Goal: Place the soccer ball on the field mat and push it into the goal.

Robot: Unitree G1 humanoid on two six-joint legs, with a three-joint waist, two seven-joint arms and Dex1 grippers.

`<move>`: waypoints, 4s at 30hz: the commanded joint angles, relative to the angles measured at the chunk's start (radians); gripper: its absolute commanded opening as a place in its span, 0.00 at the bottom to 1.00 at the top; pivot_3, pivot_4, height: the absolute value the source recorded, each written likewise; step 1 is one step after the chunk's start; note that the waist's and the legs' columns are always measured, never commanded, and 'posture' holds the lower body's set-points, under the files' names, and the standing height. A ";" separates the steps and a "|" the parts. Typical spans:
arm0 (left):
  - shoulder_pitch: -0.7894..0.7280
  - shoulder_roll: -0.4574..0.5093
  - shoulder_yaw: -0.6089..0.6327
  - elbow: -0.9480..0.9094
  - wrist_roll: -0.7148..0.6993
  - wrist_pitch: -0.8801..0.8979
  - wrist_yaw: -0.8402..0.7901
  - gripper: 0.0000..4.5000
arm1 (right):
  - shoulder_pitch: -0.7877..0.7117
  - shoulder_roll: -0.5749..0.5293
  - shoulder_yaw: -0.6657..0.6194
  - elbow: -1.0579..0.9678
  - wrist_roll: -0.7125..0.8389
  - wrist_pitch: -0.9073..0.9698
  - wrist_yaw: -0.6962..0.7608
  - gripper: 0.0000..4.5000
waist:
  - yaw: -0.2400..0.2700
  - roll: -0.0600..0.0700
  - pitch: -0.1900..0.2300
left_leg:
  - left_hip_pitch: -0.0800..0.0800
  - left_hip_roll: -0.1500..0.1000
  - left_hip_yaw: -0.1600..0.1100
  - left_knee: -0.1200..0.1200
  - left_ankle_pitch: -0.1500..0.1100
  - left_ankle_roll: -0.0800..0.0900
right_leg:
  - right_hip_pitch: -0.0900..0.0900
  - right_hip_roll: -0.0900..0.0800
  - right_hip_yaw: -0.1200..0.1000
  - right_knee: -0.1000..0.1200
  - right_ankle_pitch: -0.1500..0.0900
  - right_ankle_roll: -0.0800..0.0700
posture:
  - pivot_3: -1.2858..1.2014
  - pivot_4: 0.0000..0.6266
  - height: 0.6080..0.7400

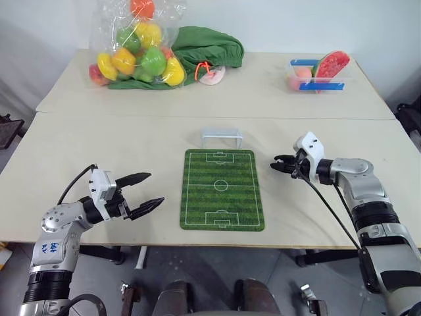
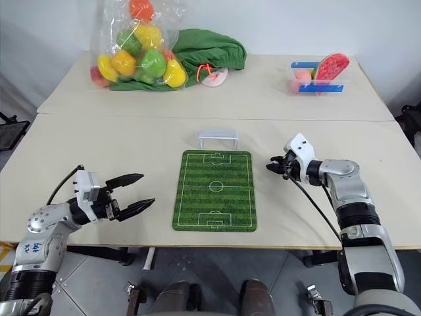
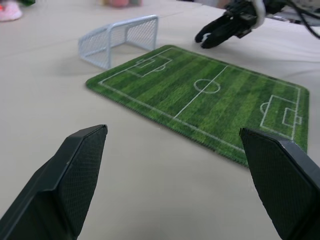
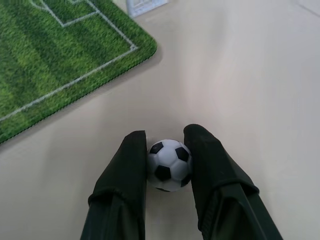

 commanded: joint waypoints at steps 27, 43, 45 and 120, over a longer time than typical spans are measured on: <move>0.073 -0.006 -0.038 -0.004 -0.025 -0.105 -0.220 1.00 | 0.144 0.027 0.422 -0.777 0.019 0.333 0.166 0.19 | 0.001 0.000 0.000 | -0.002 0.000 0.000 0.002 -0.001 0.001 | -0.003 0.001 0.000 0.002 0.000 0.000 | 0.52 0.24 1.00; 0.056 -0.020 -0.052 0.015 -0.011 -0.131 -0.185 1.00 | 0.135 0.032 0.433 -0.720 -0.032 0.285 0.198 0.19 | 0.001 0.000 0.000 | -0.002 0.000 0.000 0.002 -0.001 0.001 | -0.003 0.000 0.000 0.002 0.000 0.000 | 0.52 0.24 1.00; 0.053 -0.021 -0.054 0.018 -0.011 -0.133 -0.182 1.00 | 0.132 0.025 0.424 -0.707 -0.035 0.274 0.201 0.19 | 0.001 0.000 0.000 | -0.002 0.000 0.000 0.002 -0.001 0.001 | -0.002 0.000 0.000 0.002 0.000 0.000 | 0.52 0.24 1.00; 0.041 0.023 -0.046 0.002 -0.047 -0.076 -0.222 1.00 | 0.163 0.117 0.442 -0.876 0.020 0.374 0.146 0.01 | 0.000 0.000 0.001 | -0.002 0.000 0.001 0.002 -0.001 0.001 | -0.004 0.000 0.000 0.002 0.000 0.000 | 0.52 0.24 1.00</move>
